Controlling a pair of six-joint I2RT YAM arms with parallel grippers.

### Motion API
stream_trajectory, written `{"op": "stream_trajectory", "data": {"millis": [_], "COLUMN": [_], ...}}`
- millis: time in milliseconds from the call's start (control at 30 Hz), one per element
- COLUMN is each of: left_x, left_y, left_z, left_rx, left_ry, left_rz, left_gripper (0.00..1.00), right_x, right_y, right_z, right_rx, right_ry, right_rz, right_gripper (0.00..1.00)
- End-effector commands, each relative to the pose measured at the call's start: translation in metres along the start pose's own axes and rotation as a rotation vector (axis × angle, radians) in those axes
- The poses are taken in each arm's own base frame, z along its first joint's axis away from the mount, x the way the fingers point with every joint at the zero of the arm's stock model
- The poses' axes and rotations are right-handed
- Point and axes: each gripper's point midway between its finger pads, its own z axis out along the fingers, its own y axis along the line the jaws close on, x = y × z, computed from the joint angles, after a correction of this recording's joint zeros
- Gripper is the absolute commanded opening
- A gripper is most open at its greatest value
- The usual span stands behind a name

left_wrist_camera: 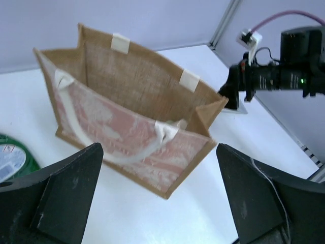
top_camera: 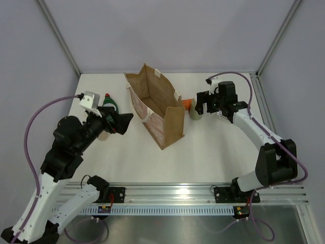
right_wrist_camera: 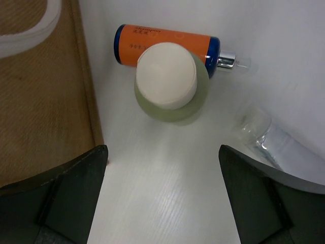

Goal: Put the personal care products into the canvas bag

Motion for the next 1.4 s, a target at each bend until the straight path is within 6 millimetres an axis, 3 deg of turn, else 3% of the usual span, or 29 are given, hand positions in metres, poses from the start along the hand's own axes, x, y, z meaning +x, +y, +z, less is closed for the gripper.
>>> {"op": "stream_trajectory", "data": {"millis": [0, 67, 100, 167, 233, 400, 633, 767, 833, 867, 900, 1033, 1100, 1133, 1167, 1367], "left_x": [0.047, 0.055, 0.073, 0.081, 0.095, 0.109, 0.120, 0.124, 0.125, 0.126, 0.126, 0.123, 0.123, 0.122, 0.122, 0.117], "left_y": [0.026, 0.031, 0.036, 0.037, 0.040, 0.043, 0.043, 0.038, 0.038, 0.037, 0.037, 0.036, 0.035, 0.035, 0.034, 0.032], "left_z": [-0.001, -0.017, -0.016, -0.024, -0.025, -0.027, -0.025, -0.027, -0.028, -0.029, -0.030, -0.036, -0.039, -0.040, -0.042, -0.049], "left_rx": [-0.091, -0.108, -0.120, -0.117, -0.119, -0.124, -0.118, -0.092, -0.091, -0.091, -0.089, -0.090, -0.089, -0.088, -0.086, -0.077], "left_ry": [0.026, -0.005, 0.024, 0.018, 0.041, 0.055, 0.068, 0.076, 0.074, 0.072, 0.074, 0.059, 0.054, 0.050, 0.045, 0.020], "left_rz": [-0.023, -0.037, -0.041, -0.049, -0.051, -0.067, -0.094, -0.115, -0.129, -0.135, -0.145, -0.157, -0.160, -0.166, -0.169, -0.185], "left_gripper": [0.99, 0.99, 0.99, 0.99, 0.99, 0.99, 0.99, 0.99, 0.99, 0.99, 0.99, 0.99, 0.99, 0.99, 0.99, 0.99], "right_x": [-0.043, -0.050, -0.044, -0.051, -0.046, -0.037, -0.027, -0.027, -0.028, -0.032, -0.035, -0.069, -0.091, -0.092, -0.112, -0.165], "right_y": [-0.003, -0.003, -0.004, -0.004, -0.004, 0.002, -0.009, -0.012, -0.012, -0.011, -0.011, 0.001, 0.010, 0.014, 0.024, 0.064], "right_z": [0.024, 0.034, 0.045, 0.054, 0.068, 0.087, 0.099, 0.098, 0.096, 0.092, 0.088, 0.047, 0.018, 0.006, -0.016, -0.092], "right_rx": [0.020, 0.005, 0.004, -0.005, -0.020, -0.036, 0.033, 0.049, 0.054, 0.055, 0.054, 0.015, -0.026, -0.040, -0.086, -0.226], "right_ry": [-0.115, -0.128, -0.107, -0.122, -0.100, -0.084, -0.050, -0.045, -0.040, -0.050, -0.059, -0.103, -0.141, -0.128, -0.182, -0.309], "right_rz": [0.006, 0.012, 0.018, 0.015, 0.018, 0.041, 0.080, 0.087, 0.099, 0.090, 0.084, 0.023, -0.053, -0.065, -0.116, -0.167], "right_gripper": [1.00, 1.00, 0.99, 0.99, 0.99, 0.99, 0.97, 0.73, 0.53, 0.44, 0.29, 0.00, 0.00, 0.00, 0.00, 0.00]}}
